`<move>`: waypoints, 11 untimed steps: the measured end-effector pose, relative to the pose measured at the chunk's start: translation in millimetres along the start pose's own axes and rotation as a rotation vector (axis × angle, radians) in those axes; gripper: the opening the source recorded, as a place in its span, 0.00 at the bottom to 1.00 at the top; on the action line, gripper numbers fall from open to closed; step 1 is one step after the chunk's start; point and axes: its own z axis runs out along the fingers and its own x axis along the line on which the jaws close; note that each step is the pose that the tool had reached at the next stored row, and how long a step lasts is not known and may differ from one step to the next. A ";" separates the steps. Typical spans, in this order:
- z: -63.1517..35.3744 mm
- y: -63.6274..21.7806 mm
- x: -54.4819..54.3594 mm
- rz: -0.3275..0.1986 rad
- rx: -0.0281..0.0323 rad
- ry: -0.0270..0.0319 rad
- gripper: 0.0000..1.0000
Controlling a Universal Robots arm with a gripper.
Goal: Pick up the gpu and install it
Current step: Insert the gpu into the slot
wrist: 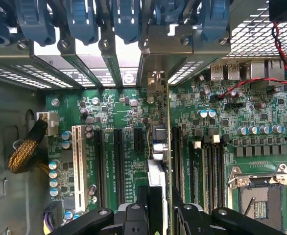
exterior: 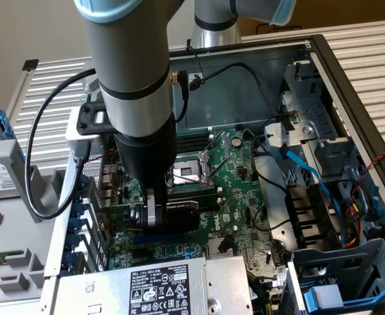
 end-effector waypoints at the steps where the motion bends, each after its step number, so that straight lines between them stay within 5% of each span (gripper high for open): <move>1: 0.4 0.0 0.0 0.000 0.0001 -0.0001 0.28; 11: 2.4 0.4 0.2 0.000 0.0005 0.0001 0.28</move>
